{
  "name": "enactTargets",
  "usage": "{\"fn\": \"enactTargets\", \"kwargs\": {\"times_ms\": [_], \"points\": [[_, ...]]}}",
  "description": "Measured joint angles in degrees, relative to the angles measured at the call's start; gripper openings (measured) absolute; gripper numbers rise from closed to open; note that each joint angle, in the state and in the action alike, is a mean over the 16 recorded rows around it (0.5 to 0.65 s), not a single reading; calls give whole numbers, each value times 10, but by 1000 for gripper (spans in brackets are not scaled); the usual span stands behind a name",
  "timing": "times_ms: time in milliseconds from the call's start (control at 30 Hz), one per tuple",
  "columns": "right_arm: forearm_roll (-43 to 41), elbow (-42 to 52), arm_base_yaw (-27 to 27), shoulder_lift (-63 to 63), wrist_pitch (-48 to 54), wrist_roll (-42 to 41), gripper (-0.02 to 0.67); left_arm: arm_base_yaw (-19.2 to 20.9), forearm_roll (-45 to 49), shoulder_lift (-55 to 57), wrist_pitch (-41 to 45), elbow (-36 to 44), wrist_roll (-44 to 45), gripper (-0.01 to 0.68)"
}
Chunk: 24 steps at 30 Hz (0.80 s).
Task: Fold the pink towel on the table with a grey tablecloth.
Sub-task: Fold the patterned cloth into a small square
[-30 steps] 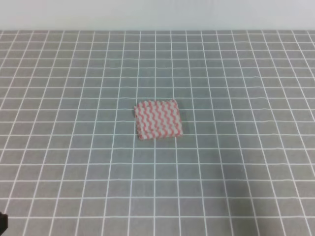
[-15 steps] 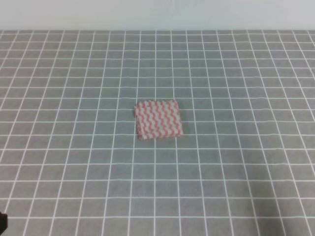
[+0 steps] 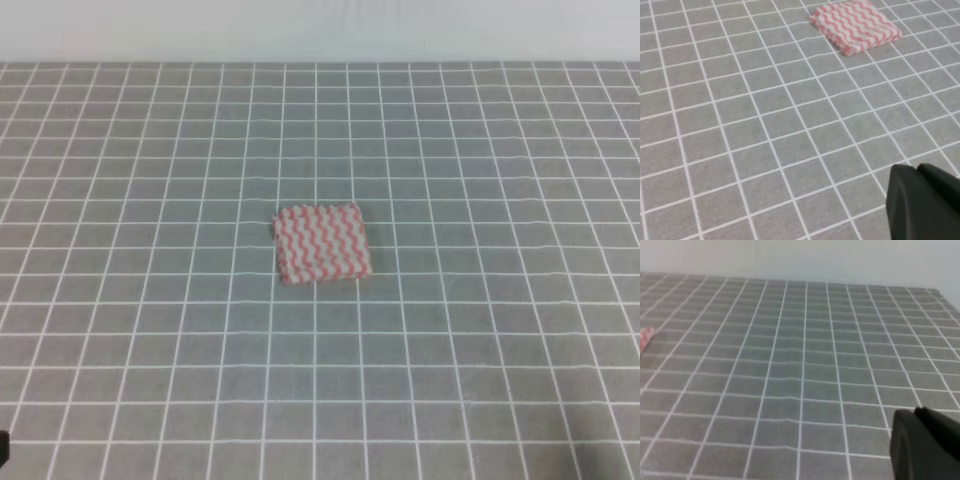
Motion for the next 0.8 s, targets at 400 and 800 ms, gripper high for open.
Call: {"fn": "enactTargets", "kwargs": {"times_ms": [400, 800], "points": [[42, 1, -1, -1, 17, -30, -17, 0, 4, 1, -1, 0, 0, -2], [51, 6, -1, -4, 13, -30, -17, 0, 6, 2, -1, 0, 0, -2]]}}
